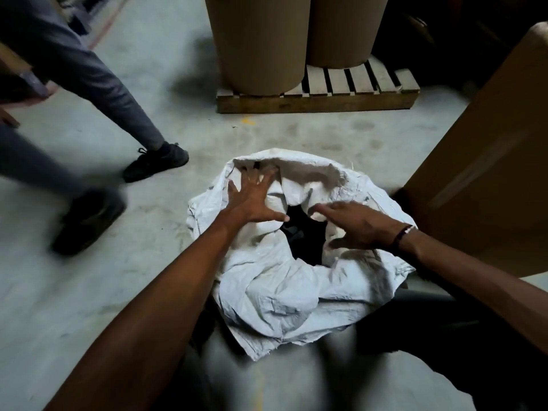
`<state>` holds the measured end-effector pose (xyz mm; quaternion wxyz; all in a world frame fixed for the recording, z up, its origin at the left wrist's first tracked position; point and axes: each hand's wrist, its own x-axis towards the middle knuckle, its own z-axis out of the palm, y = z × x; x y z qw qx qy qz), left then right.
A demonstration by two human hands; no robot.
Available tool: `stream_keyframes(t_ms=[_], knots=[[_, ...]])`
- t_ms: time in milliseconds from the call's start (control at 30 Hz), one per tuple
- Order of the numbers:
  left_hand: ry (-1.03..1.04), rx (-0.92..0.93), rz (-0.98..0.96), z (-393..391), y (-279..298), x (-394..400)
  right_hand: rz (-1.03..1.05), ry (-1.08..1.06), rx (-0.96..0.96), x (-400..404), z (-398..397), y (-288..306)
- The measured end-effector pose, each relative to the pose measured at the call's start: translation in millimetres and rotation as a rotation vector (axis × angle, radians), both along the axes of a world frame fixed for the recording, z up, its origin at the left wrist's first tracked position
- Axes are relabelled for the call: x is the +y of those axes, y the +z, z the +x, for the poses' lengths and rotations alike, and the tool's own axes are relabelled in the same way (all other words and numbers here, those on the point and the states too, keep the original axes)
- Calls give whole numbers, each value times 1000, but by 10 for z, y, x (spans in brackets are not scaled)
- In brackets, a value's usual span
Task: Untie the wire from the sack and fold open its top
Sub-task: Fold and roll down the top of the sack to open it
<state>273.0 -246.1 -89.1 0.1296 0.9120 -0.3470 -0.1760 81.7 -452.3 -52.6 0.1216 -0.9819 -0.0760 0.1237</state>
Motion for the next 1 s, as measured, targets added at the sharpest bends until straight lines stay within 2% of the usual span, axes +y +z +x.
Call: stream_keyframes(t_ms=[100, 233, 400, 500, 600, 733, 800, 867, 933, 1000], knots=[[71, 95, 73, -286, -46, -92, -203, -72, 41, -169, 124, -63], [-5, 174, 287, -552, -211, -21, -275, -133, 131, -337, 249, -108], [-158, -23, 407, -368, -265, 350, -376, -116, 235, -436, 259, -51], [-178, -17, 425, -274, -197, 370, -332, -122, 224, -347, 261, 18], [-154, 53, 412, -346, -77, 229, -190, -115, 163, -263, 222, 139], [-257, -123, 113, -391, 81, 26, -6, -114, 105, -173, 88, 171], [-281, -74, 39, -371, 70, -68, 42, -119, 163, -111, 22, 102], [-300, -14, 167, -344, 8, -146, 34, -110, 267, -85, -21, 32], [-277, 37, 307, -292, -61, -210, -73, -55, 357, -104, -44, -48], [-230, 40, 314, -169, -113, -274, -139, 2, 445, -158, -34, -131]])
